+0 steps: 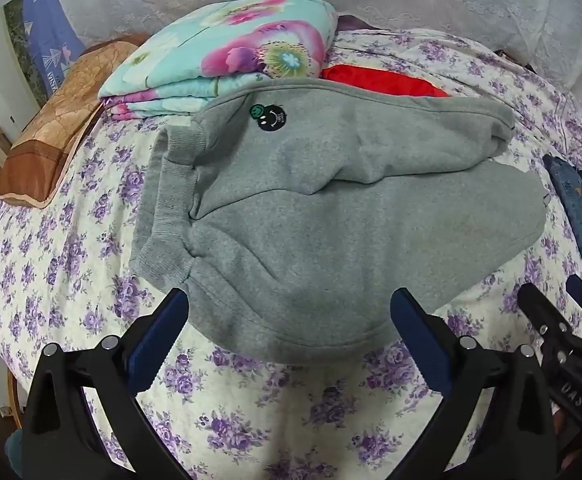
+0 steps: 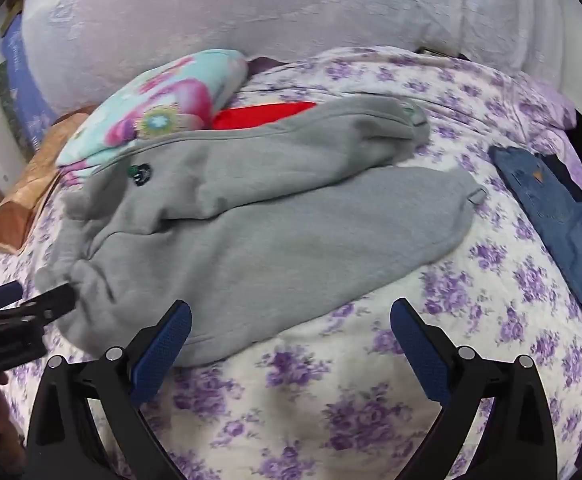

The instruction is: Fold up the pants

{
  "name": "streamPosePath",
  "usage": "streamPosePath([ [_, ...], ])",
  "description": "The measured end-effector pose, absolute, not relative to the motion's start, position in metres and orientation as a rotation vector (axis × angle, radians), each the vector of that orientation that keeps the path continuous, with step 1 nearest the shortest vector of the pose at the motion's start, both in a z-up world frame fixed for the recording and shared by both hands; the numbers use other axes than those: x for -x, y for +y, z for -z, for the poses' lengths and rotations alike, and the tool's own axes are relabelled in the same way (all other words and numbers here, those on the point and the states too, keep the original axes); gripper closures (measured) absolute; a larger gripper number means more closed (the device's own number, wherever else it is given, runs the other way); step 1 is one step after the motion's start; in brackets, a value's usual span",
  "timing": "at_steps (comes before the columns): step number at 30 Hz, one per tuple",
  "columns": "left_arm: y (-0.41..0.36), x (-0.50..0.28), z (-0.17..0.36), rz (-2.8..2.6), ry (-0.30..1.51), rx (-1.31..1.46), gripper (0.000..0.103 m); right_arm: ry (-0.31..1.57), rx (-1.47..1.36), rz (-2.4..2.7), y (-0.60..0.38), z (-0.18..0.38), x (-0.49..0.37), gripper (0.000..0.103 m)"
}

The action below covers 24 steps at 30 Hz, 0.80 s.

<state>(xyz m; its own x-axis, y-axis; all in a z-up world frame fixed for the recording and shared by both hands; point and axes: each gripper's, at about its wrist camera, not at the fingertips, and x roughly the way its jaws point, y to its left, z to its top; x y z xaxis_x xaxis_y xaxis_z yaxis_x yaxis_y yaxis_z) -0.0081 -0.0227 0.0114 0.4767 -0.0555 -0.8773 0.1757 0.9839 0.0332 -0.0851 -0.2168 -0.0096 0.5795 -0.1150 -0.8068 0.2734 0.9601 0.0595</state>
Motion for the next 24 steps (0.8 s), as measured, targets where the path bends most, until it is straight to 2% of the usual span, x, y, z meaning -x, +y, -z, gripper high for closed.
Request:
streamPosePath([
  [24,-0.0214,0.0131,-0.0125,0.16,1.071,-0.112,0.004,0.943,-0.191,0.222,-0.2139,0.0158,0.0914,0.003],
])
